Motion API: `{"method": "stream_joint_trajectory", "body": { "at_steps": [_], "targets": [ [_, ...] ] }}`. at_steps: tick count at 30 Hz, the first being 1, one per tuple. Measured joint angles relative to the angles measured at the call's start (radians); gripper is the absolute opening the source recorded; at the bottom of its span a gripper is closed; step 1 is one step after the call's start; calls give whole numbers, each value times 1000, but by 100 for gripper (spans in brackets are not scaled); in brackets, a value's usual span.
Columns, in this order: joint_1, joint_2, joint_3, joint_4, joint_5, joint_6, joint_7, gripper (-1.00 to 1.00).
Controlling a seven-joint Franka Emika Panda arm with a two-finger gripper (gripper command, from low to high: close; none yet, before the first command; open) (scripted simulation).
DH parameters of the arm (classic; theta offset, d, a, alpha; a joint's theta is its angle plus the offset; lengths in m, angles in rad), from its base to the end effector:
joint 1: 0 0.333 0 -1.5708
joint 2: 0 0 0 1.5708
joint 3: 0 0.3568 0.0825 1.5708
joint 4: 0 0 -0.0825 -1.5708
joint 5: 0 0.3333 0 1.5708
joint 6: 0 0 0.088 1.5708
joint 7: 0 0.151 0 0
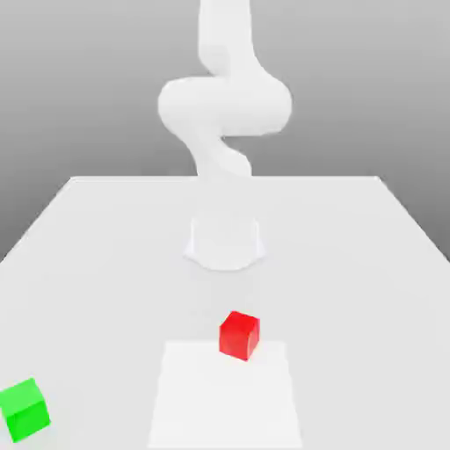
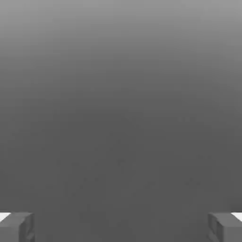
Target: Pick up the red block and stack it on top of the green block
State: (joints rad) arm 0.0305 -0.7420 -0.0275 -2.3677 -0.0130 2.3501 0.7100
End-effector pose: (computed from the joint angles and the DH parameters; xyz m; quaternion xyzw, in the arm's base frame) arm 0.3231 -0.0034 0.6609 -0.8783 0.3212 -0.3306 0.1274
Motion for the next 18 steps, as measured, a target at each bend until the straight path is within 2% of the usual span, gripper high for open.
{"method": "stream_joint_trajectory", "body": {
  "at_steps": [18],
  "targets": [
    [236,559,-202,-590,-101,462,-829,0]
  ]
}}
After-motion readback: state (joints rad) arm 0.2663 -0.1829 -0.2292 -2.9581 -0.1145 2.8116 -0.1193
